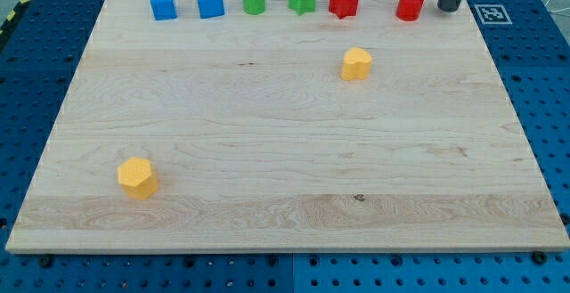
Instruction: Slide the red circle closer to the red star
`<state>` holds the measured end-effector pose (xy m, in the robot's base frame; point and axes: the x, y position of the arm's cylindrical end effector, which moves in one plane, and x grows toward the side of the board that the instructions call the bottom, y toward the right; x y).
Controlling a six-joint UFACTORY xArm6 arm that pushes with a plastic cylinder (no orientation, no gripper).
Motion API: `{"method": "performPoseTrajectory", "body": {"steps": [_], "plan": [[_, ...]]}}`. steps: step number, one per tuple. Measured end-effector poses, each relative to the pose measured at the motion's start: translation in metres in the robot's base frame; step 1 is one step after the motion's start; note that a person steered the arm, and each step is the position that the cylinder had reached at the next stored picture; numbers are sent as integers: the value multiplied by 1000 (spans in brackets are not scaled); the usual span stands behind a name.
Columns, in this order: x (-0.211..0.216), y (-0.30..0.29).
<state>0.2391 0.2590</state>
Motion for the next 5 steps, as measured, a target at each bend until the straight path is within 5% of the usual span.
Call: {"method": "performPoseTrajectory", "body": {"steps": [2,5], "plan": [[24,-15],[2,-47]]}}
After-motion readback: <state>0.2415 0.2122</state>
